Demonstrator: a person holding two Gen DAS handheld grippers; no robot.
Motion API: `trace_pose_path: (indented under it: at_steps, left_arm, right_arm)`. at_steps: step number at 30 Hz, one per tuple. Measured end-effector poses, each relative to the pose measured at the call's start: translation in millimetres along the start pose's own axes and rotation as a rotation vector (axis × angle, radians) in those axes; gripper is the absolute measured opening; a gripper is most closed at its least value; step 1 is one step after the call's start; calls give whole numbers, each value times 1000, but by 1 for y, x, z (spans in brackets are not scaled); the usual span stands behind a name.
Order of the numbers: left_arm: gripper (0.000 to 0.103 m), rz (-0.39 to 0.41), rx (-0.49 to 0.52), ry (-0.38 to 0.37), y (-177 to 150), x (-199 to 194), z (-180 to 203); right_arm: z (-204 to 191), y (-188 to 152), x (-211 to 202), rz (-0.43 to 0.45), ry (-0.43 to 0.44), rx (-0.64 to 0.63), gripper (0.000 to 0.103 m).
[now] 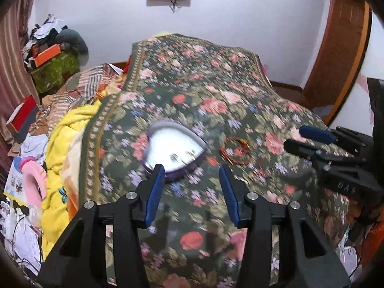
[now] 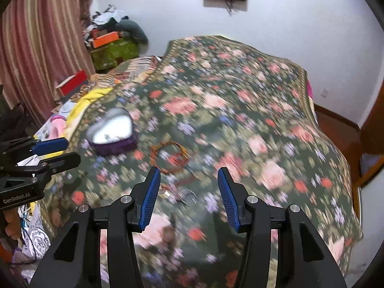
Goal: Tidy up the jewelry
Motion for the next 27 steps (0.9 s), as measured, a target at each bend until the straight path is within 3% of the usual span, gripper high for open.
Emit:
trace_pose_path:
  at_steps: [8, 18, 27]
  left_arm:
    - [47, -91, 38, -50, -23, 22, 32]
    - [47, -161, 61, -99, -41, 42, 56]
    - [47, -193, 60, -112, -52, 52, 56]
  right_arm:
    - [21, -37, -3, -73, -2, 55, 46]
    - [-13, -71, 18, -200, 93, 12, 46]
    - [-20, -79, 27, -207, 108, -6, 45]
Point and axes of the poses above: each gripper's, at about its wrist camera, not at the fingertips, and x roughly the way its jaws point, z to its right, y to its top, the point moved 6 cm from there along x, roughly the way its jaws point, and after that the axes turned 3 degrees about -y, right-handed, at the moved point
